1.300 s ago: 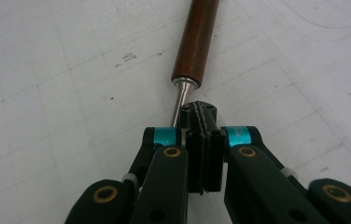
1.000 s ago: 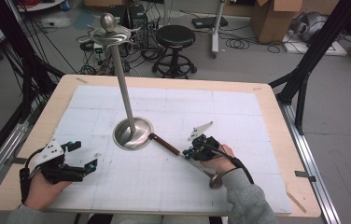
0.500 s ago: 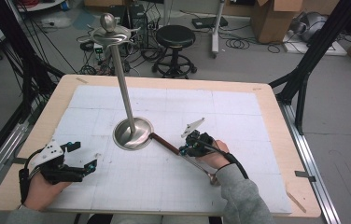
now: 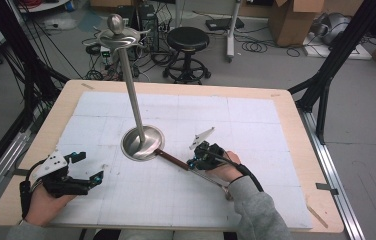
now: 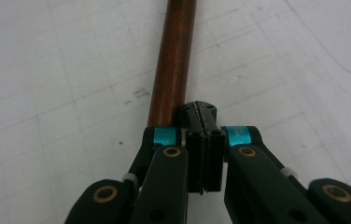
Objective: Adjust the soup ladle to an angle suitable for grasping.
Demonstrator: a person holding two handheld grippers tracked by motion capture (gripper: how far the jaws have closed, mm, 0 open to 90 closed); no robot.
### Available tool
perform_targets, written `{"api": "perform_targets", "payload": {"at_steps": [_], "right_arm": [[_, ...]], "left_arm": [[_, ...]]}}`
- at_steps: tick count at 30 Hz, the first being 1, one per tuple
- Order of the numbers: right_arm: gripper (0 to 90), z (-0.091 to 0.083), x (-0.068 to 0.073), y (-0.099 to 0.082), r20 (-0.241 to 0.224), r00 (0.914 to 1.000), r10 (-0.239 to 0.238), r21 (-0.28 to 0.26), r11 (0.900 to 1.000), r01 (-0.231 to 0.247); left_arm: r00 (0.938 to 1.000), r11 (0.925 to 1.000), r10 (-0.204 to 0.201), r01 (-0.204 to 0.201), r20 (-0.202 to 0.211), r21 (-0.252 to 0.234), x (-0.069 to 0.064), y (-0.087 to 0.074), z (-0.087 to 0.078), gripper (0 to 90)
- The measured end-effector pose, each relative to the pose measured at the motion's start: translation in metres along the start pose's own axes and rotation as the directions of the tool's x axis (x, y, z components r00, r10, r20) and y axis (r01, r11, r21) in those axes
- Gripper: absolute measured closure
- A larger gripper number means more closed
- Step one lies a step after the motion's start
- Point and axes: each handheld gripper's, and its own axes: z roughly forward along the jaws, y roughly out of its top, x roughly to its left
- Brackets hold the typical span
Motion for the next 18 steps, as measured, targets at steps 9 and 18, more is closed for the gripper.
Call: {"api": "perform_targets", "payload": {"at_steps": [9,18], "right_arm": [[90.0,0.006,0.016,0.010,-0.048,0.9979,-0.045,0.014,0.9989,0.045],[90.0,0.009,0.025,0.014,-0.098,0.9918,-0.082,0.019,0.9962,0.085]], "left_arm": [[1.0000,1.0000,0.002,-0.002,0.001,-0.003,0.000,0.000,0.000,1.8],[1.0000,1.0000,0.004,-0.004,0.002,0.000,0.002,0.000,0.000,1.8]]}}
